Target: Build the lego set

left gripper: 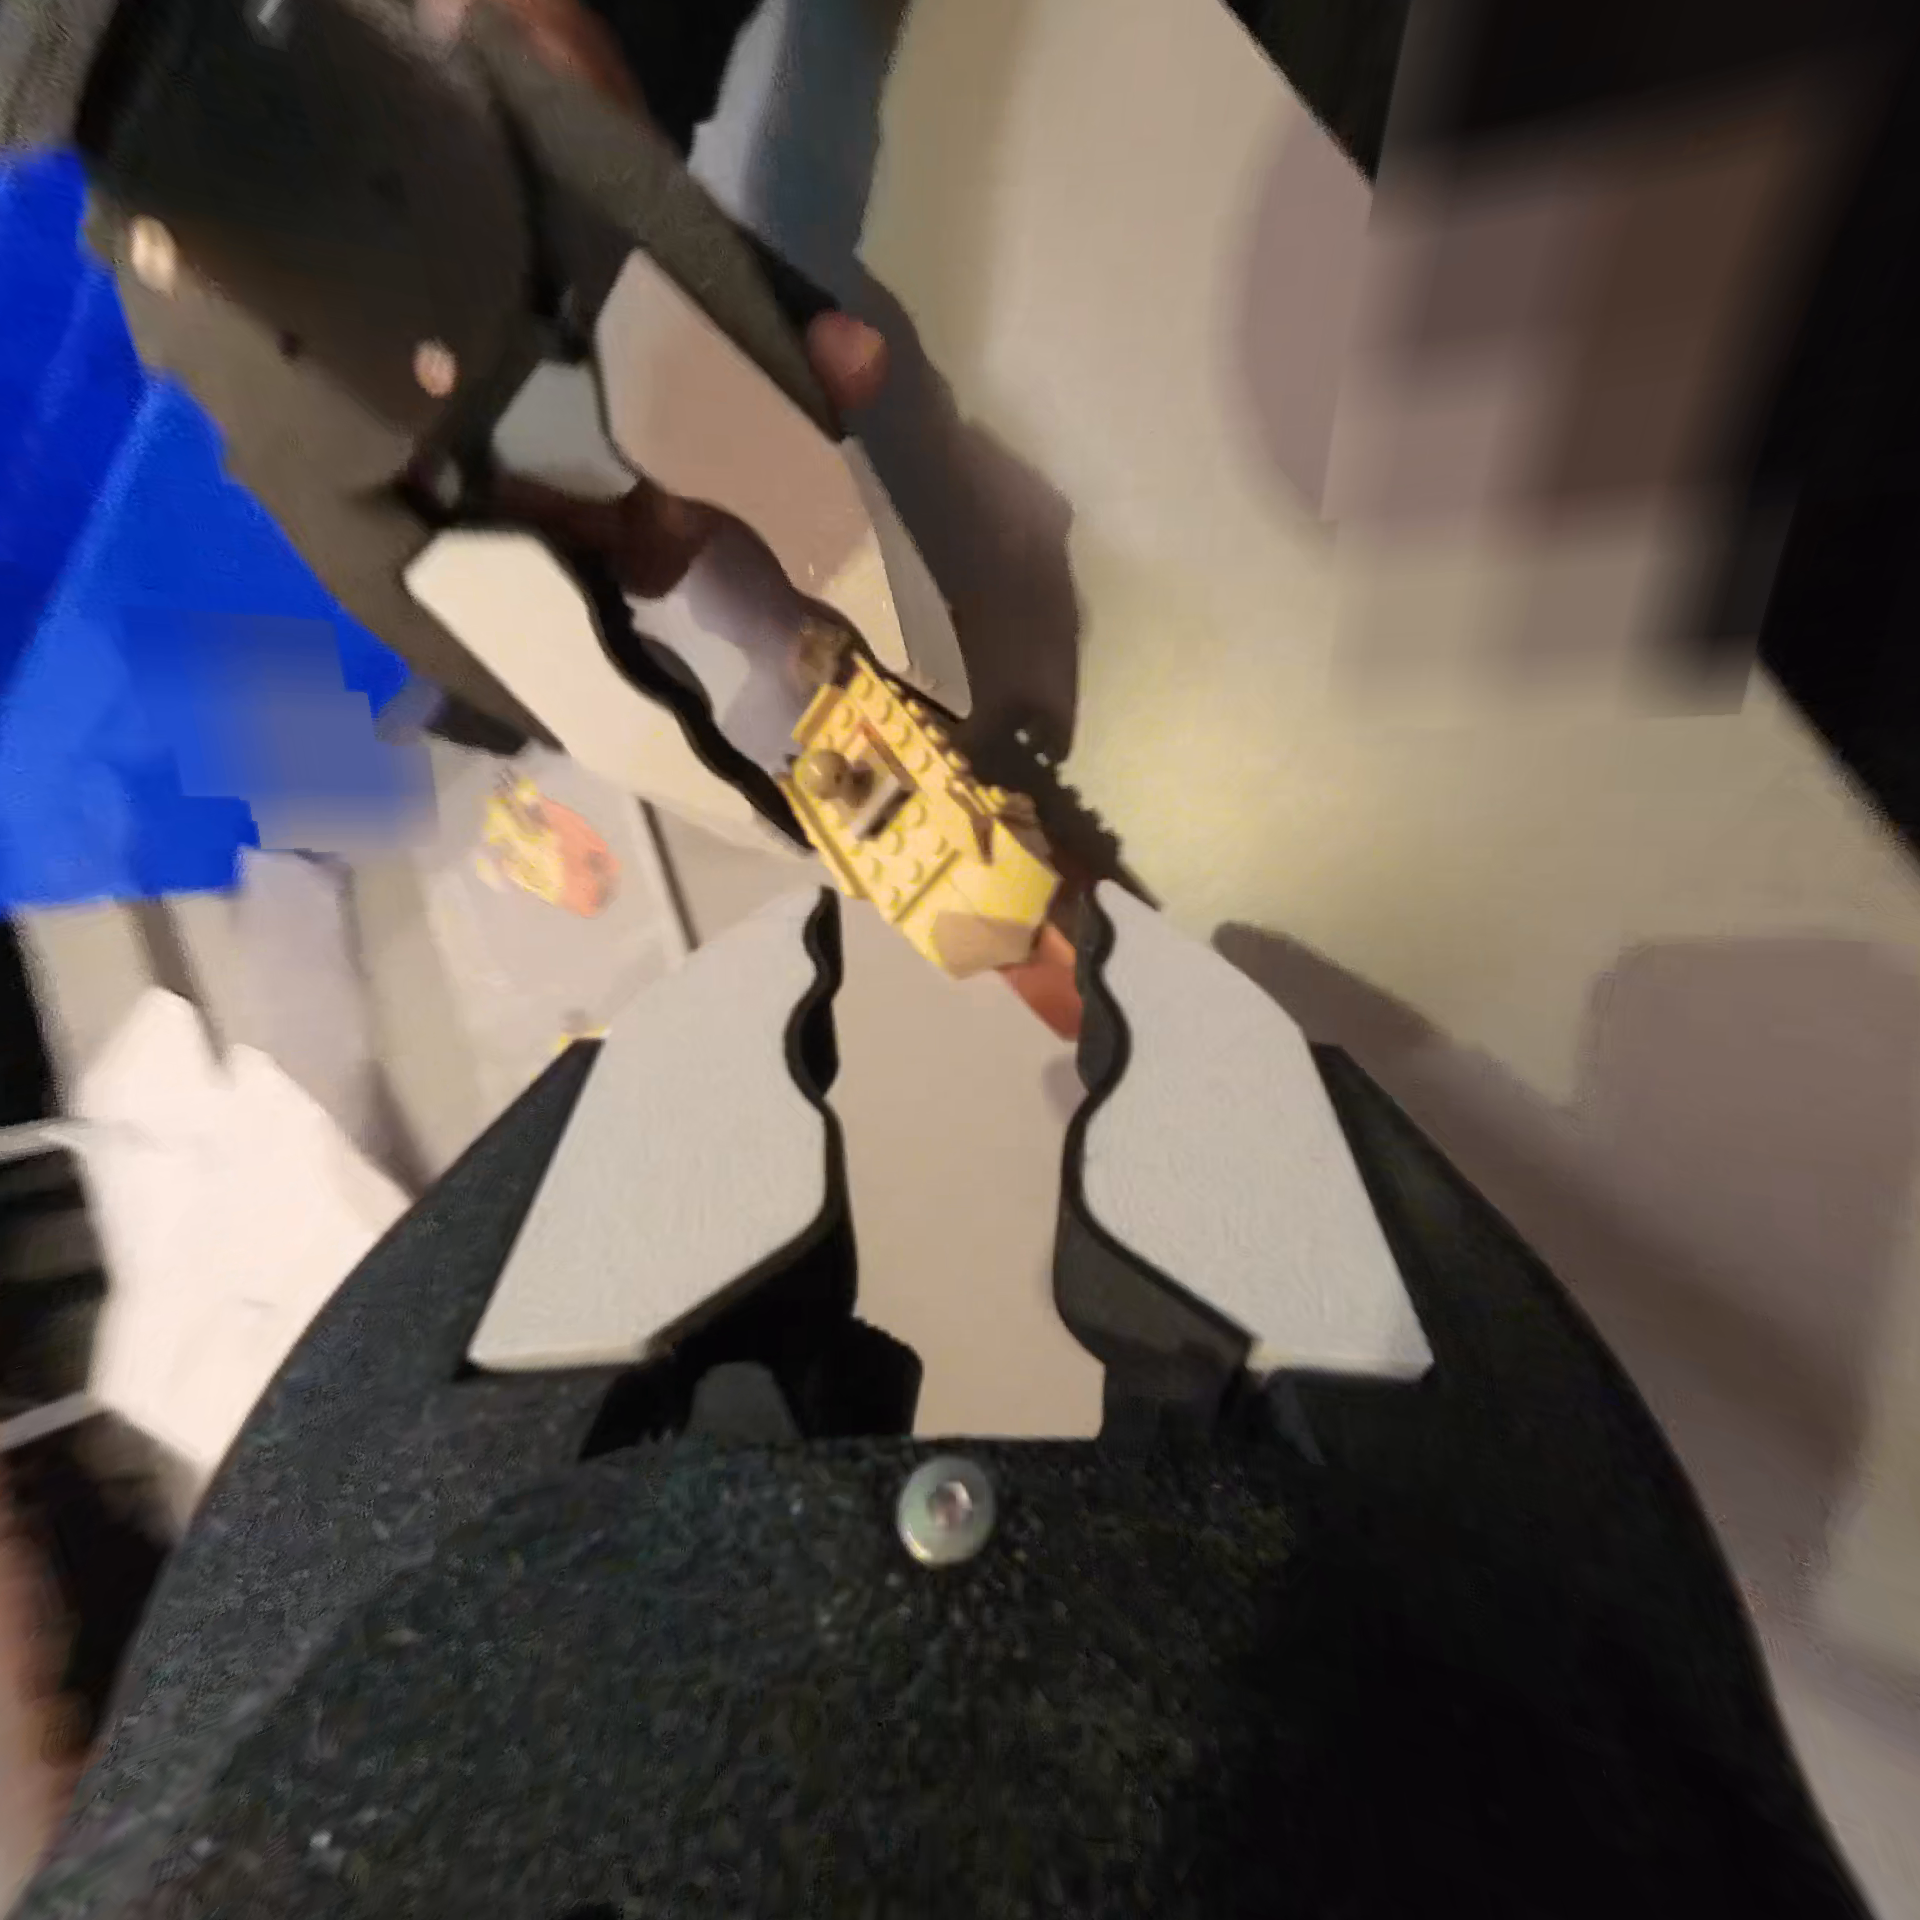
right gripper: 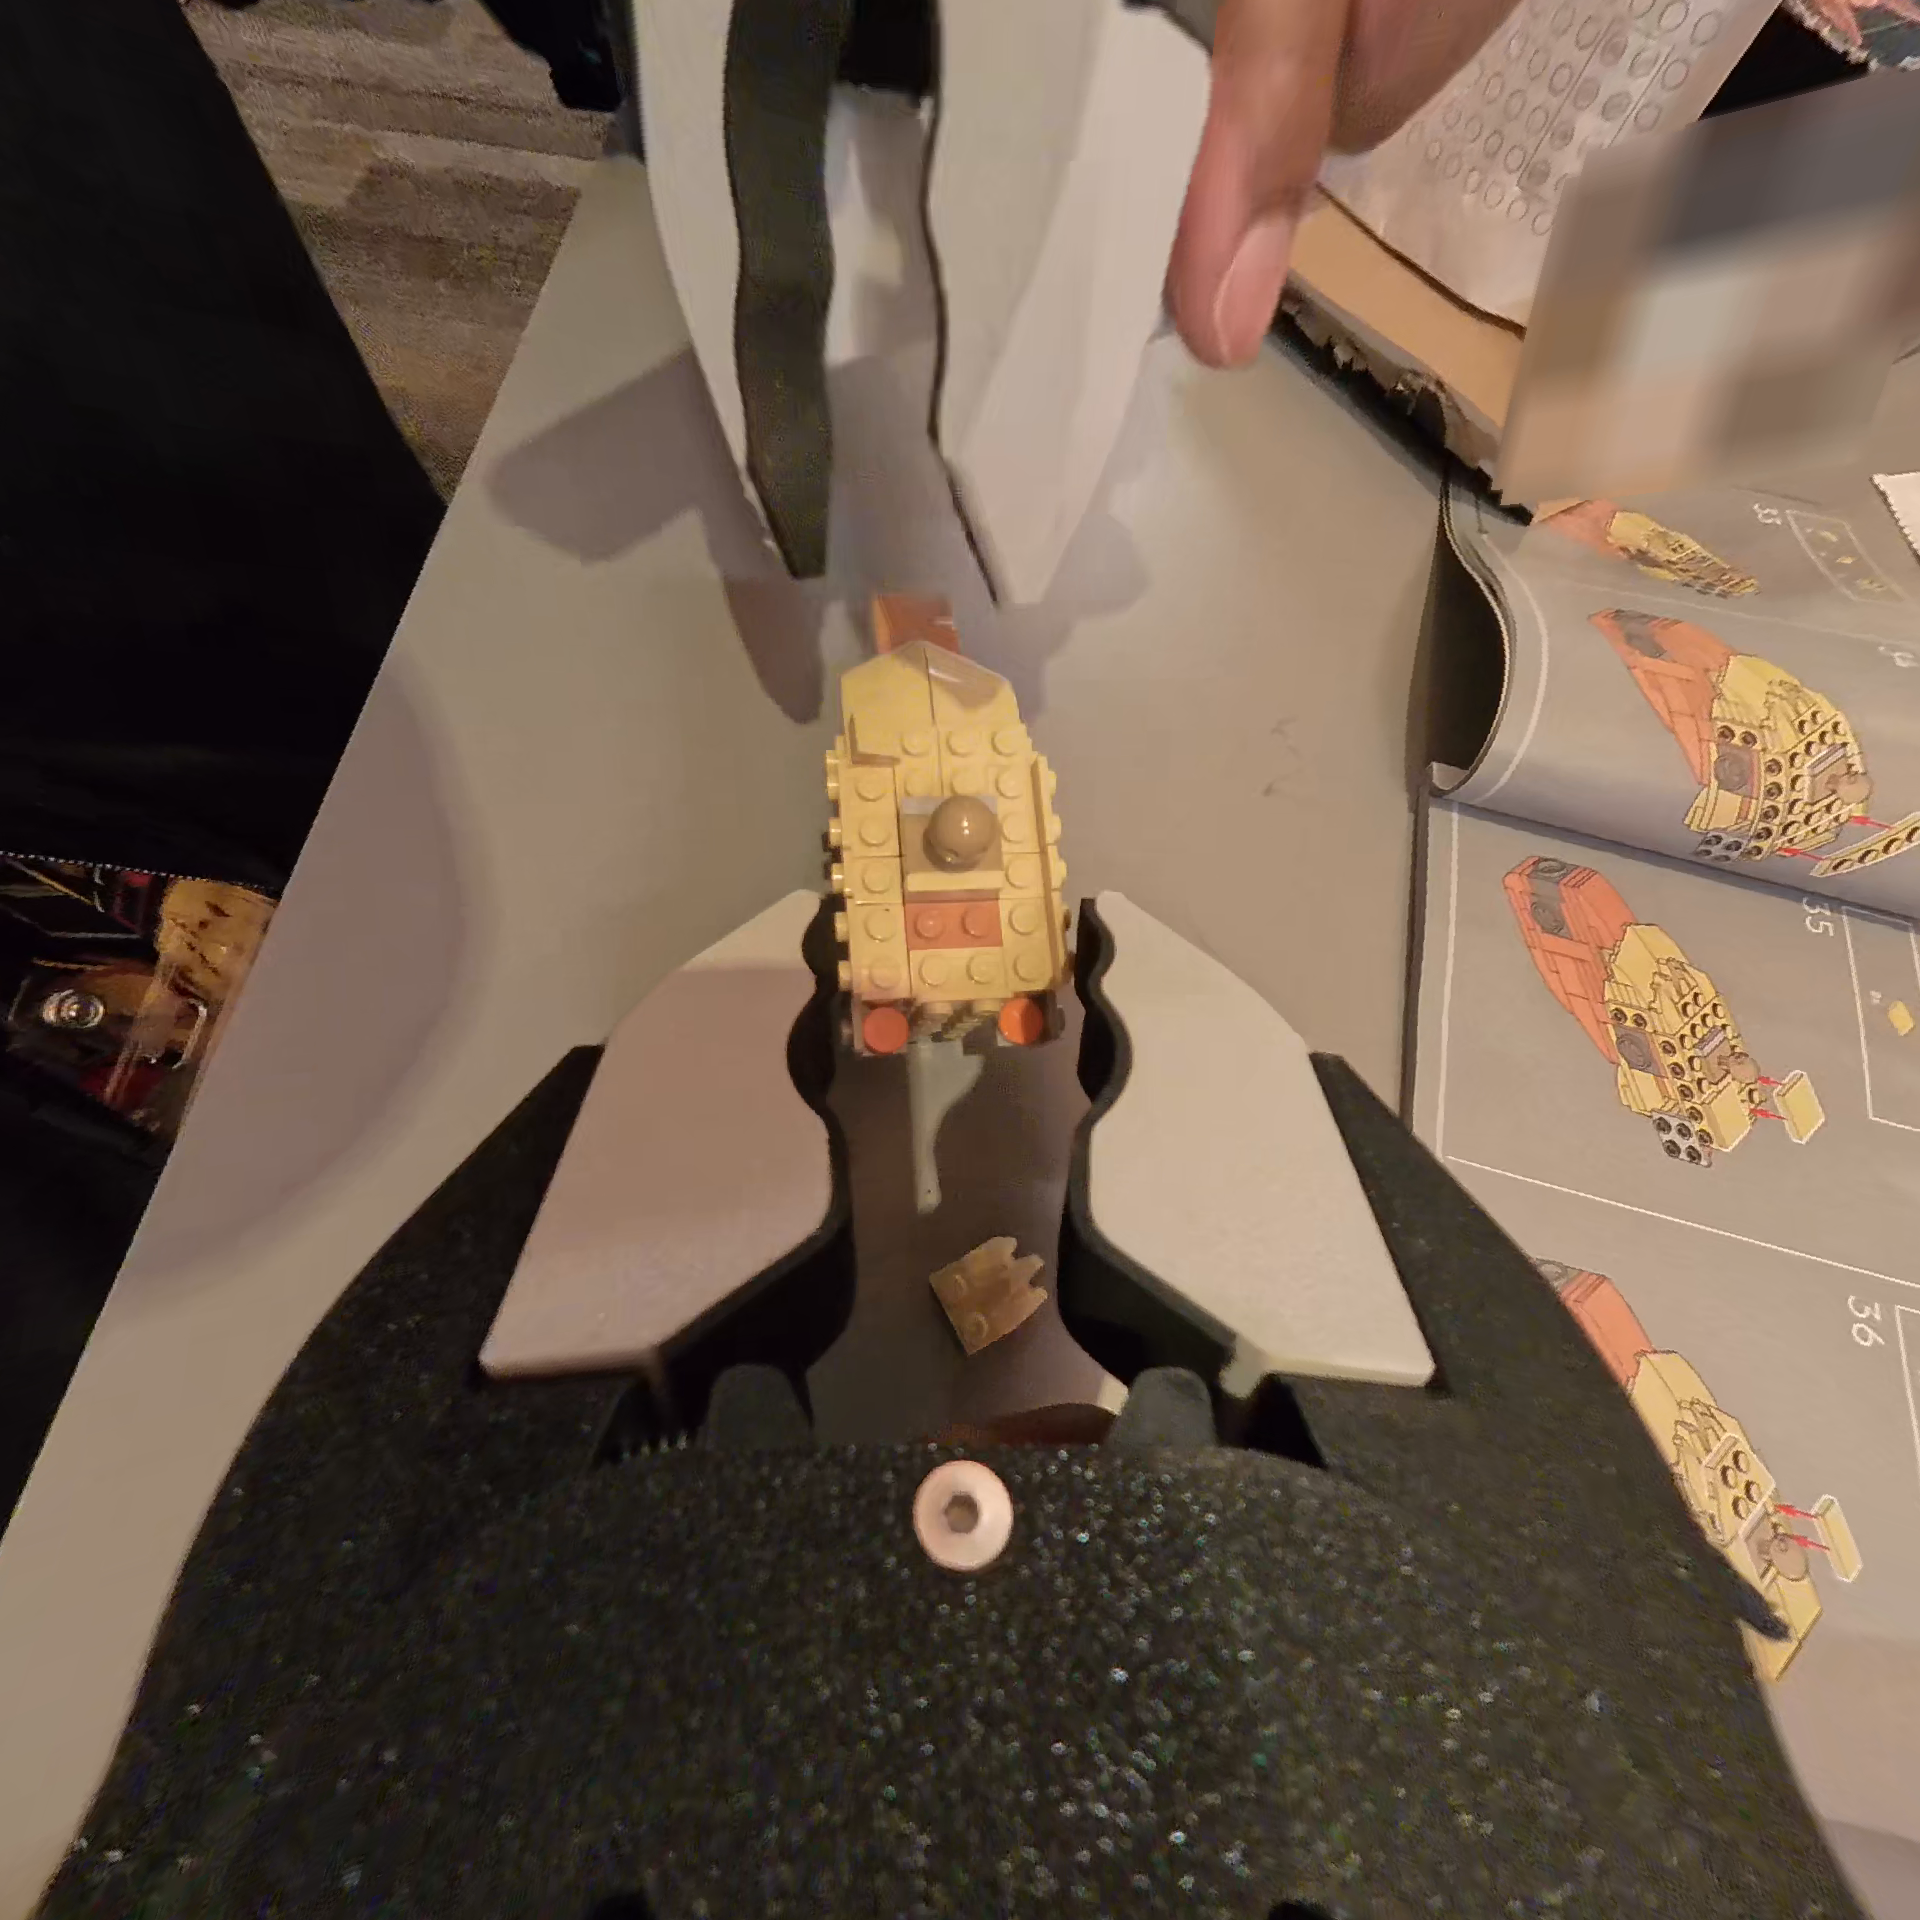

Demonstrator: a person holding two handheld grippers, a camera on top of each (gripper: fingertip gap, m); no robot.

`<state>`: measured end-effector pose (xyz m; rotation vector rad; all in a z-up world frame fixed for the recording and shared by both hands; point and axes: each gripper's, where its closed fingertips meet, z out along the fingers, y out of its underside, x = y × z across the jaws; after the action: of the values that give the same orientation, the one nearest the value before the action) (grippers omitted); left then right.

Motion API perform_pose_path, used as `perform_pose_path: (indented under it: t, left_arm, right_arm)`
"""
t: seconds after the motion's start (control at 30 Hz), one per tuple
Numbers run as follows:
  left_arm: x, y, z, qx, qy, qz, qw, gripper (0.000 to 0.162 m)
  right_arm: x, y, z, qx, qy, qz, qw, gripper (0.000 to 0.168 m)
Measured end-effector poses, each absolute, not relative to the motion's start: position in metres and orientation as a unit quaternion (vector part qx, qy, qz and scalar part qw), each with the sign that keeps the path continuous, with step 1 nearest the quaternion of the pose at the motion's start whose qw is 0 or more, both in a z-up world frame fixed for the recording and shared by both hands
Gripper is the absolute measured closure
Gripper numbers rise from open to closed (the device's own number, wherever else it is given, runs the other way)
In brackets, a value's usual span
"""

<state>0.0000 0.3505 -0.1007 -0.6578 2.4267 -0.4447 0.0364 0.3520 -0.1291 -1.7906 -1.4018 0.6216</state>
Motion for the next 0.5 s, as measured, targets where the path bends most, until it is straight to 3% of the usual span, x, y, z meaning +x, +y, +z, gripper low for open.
perform_pose_path:
  t: [0.1,0.23,0.5]
  left_arm:
    - [-0.005,0.351,-0.107,-0.396,0.828,-0.28,0.281,0.111]
    - [-0.007,0.367,-0.14,-0.54,0.738,-0.297,0.275,0.102]
    - [0.008,0.357,-0.156,-0.574,0.71,-0.313,0.261,0.132]
  right_arm:
    - [0.038,0.351,-0.129,-0.702,-0.55,0.242,0.383,0.125]
    - [0.039,0.351,-0.128,-0.701,-0.549,0.245,0.383,0.125]
    - [0.038,0.352,-0.125,-0.701,-0.547,0.243,0.388,0.125]
